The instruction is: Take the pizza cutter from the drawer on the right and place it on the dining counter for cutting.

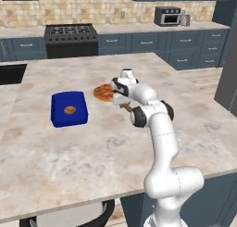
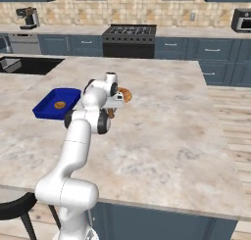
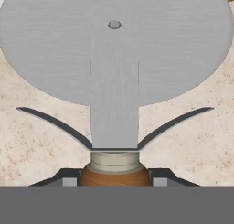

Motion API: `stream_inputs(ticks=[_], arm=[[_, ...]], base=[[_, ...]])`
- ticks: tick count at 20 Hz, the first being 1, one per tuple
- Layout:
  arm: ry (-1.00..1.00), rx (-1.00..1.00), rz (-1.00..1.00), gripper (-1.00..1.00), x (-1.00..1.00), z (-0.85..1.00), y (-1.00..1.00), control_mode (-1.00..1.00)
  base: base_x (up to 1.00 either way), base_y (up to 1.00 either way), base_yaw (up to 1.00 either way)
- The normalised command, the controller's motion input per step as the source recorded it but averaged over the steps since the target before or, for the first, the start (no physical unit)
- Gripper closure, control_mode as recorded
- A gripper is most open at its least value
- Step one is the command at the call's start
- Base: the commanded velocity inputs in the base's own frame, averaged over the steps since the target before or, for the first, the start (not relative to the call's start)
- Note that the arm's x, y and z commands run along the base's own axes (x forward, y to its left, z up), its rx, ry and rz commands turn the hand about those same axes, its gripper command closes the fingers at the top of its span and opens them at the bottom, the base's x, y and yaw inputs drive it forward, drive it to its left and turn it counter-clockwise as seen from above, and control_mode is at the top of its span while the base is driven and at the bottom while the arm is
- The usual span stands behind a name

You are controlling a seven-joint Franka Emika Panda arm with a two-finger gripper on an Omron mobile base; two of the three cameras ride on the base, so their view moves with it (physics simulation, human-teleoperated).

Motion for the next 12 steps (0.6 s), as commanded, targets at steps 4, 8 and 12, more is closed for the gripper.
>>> stream_inputs(ticks=[4, 8, 12], arm=[[0.02, 0.0, 0.0, -1.0, 0.11, -0.02, 0.04, -1.0], [0.0, 0.0, 0.0, -1.0, -0.24, 0.0, 0.0, -1.0], [0.0, 0.0, 0.0, -1.0, -0.79, 0.0, 0.0, -1.0]], base=[[0.0, 0.0, 0.0], [0.0, 0.0, 0.0], [0.0, 0.0, 0.0]])
